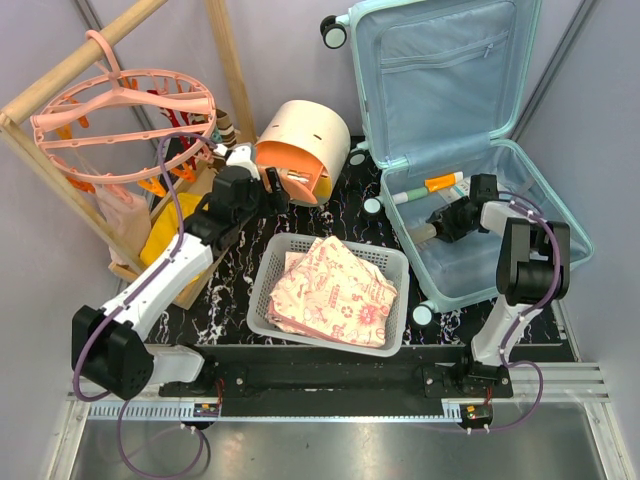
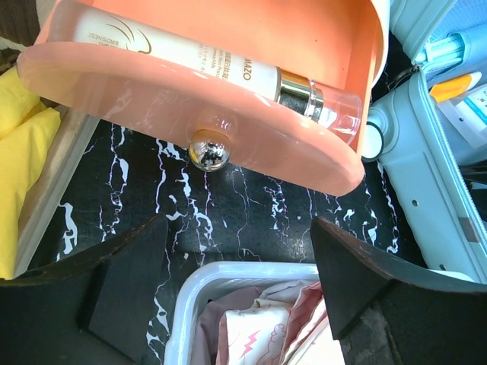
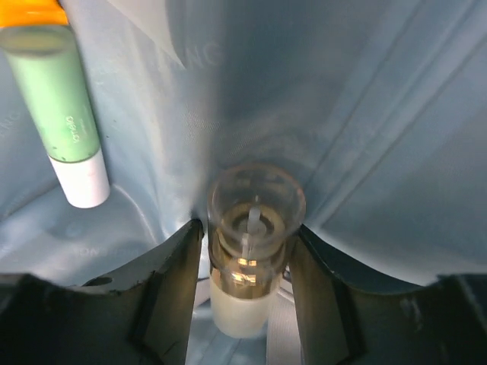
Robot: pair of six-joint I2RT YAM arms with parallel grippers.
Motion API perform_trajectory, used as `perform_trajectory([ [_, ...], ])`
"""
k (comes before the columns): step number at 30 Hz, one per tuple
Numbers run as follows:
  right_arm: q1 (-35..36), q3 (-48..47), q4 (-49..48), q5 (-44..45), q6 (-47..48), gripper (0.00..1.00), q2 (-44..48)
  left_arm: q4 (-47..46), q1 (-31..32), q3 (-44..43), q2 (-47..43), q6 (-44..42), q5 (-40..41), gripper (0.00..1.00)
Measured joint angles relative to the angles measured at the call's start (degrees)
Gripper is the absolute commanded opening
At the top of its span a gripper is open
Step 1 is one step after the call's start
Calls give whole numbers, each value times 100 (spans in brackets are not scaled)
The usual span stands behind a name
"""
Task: Open, take out, and arrange the luggage
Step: Pick up the personal item from the luggage.
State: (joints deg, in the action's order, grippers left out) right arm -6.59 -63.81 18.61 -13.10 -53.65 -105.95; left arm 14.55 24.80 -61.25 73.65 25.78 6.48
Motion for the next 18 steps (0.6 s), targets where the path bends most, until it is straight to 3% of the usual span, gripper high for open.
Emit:
perform_trajectory([
  [1, 2, -35, -24, -9, 7, 37, -42, 0, 0, 0, -20, 0, 13, 80],
  [4, 4, -39, -76, -85, 59, 20, -57, 2, 0, 0, -85, 15, 52, 80],
  [8, 11, -28, -98, 26, 96, 17, 20, 28, 0, 0, -212, 17, 98, 80],
  [11, 28, -22, -96, 313, 201, 1, 256, 61, 0, 0, -295, -7, 101, 80],
  [18, 24, 2, -195, 817, 702, 0, 1670, 129, 98, -2, -382, -199, 74, 81],
])
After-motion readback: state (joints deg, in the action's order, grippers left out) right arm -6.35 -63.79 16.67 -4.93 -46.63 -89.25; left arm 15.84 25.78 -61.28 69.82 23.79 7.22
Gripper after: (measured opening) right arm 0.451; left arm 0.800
